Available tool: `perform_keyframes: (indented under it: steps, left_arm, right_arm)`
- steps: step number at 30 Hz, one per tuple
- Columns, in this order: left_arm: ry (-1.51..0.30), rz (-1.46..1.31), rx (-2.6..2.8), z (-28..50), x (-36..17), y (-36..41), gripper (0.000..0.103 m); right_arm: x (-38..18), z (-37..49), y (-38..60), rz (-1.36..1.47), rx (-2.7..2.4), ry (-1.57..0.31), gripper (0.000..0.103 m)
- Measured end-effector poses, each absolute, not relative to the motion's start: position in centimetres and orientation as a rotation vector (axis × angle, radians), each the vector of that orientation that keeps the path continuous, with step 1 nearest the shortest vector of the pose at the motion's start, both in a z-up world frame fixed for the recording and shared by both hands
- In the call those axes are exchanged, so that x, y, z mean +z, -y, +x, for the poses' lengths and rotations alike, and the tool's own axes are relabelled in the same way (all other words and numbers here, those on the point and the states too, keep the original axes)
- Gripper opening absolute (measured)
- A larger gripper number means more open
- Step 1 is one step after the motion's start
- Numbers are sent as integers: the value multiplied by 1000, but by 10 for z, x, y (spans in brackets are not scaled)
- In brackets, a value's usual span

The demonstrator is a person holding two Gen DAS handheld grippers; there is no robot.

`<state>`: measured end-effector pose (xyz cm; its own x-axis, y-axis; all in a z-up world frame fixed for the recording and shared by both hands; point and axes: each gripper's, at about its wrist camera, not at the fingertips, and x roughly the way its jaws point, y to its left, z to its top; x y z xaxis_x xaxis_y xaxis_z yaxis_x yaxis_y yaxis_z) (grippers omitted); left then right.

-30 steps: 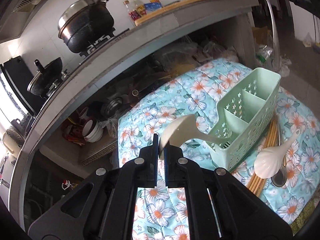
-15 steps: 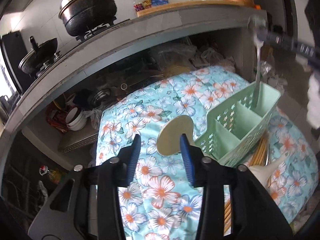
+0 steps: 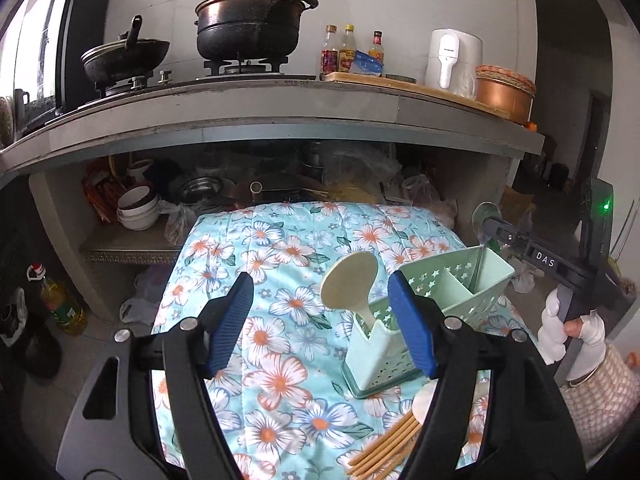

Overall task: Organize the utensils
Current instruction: 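Open both tools and withdraw them from the green holder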

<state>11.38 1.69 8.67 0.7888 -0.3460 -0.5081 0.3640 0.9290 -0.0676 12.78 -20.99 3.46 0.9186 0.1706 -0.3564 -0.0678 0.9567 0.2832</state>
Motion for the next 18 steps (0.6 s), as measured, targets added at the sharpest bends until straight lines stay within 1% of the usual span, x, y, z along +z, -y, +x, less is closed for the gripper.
perform_keyframes:
  steps: [2, 3, 4, 11, 14, 18]
  left_arm:
    - [-545, 22, -388, 109, 85, -18, 66]
    - [-547, 18, -389, 107, 84, -19, 66]
    - [-548, 15, -390, 104, 83, -19, 66]
    - [-564, -3, -415, 92, 75, -13, 66]
    - [-563, -6, -436, 87, 73, -10, 67]
    - [-568, -9, -463, 82, 68, -5, 67]
  right_arm:
    - [37, 124, 209, 268, 123, -381, 22]
    - [39, 121, 209, 265, 119, -368, 33]
    - [39, 119, 209, 262, 117, -359, 41]
    - [53, 100, 206, 250, 124, -312, 49]
    - [59, 88, 207, 259, 121, -300, 56]
    - [62, 70, 209, 263, 111, -294, 70]
